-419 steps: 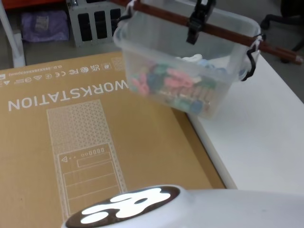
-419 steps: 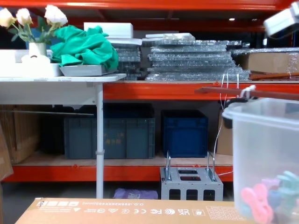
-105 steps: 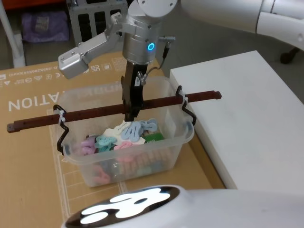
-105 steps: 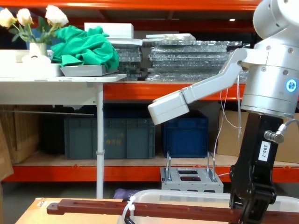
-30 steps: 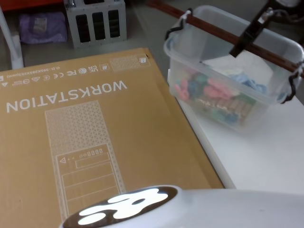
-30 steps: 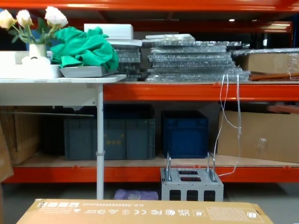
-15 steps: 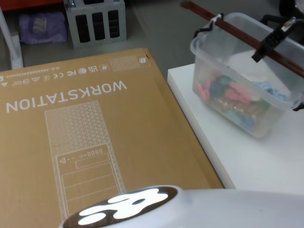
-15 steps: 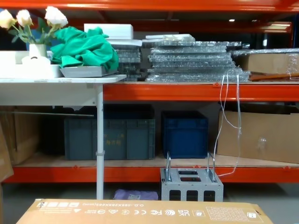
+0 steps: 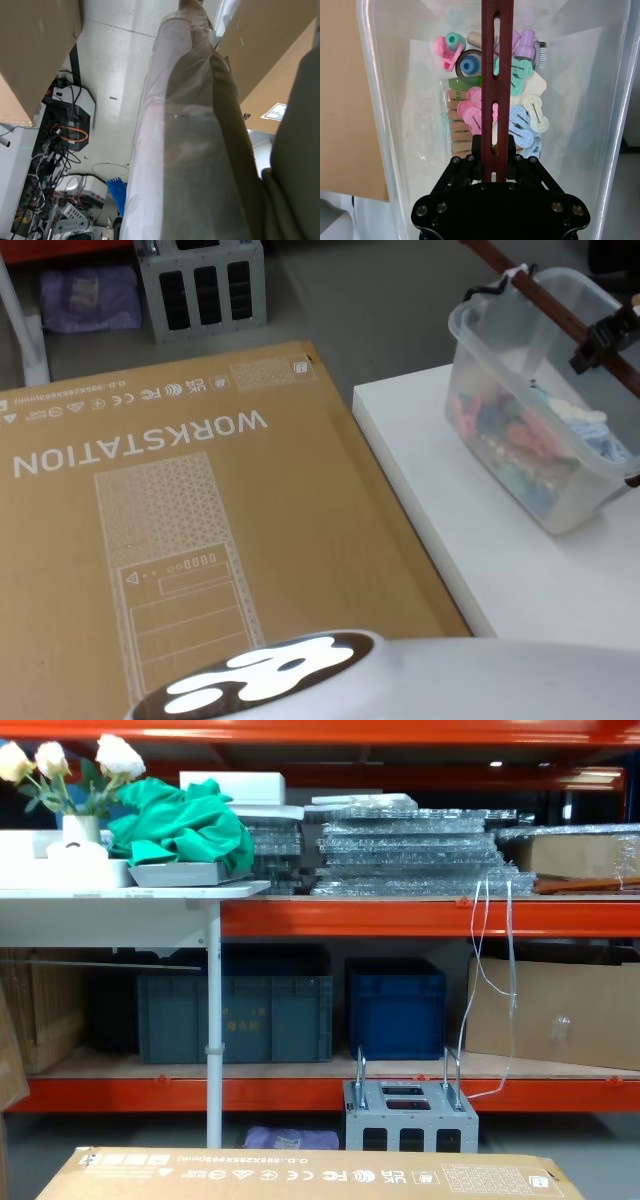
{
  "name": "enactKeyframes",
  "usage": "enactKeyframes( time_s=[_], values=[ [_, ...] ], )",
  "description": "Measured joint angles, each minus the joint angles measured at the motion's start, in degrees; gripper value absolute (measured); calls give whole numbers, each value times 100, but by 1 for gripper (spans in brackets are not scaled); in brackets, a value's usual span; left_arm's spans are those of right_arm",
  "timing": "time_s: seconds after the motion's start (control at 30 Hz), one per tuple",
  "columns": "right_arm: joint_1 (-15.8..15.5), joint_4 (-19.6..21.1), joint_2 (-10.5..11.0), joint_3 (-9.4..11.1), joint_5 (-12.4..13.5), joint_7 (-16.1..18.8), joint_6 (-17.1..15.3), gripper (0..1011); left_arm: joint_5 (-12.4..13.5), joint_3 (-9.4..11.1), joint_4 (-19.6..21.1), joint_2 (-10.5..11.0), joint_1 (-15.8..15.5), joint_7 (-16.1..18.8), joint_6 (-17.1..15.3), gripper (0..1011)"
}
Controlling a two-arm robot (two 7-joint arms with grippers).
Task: Use one hand to grasp the basket and place it at the designated location.
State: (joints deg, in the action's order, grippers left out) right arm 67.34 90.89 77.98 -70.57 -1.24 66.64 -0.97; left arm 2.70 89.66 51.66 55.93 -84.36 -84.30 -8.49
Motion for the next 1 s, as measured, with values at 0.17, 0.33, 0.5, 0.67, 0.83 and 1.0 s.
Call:
enactKeyframes(
  time_s=[0.17,0.33,0.5,0.67,0.83,1.0],
  values=[
    [-127,111,137,26,83,-125,-181,233,0,0,0,0,0,0,0,0],
    [-262,184,233,47,176,-242,-321,233,0,0,0,0,0,0,0,0],
    [-412,165,251,53,269,-362,-348,233,1,0,-1,0,0,0,0,0],
    [-545,81,213,49,351,-448,-326,233,0,0,0,0,0,0,0,0],
    [-667,-34,140,54,401,-491,-268,233,0,0,-1,0,0,0,0,0],
    [-760,-159,51,82,438,-493,-207,233,0,0,-1,0,0,0,0,0]
  ],
)
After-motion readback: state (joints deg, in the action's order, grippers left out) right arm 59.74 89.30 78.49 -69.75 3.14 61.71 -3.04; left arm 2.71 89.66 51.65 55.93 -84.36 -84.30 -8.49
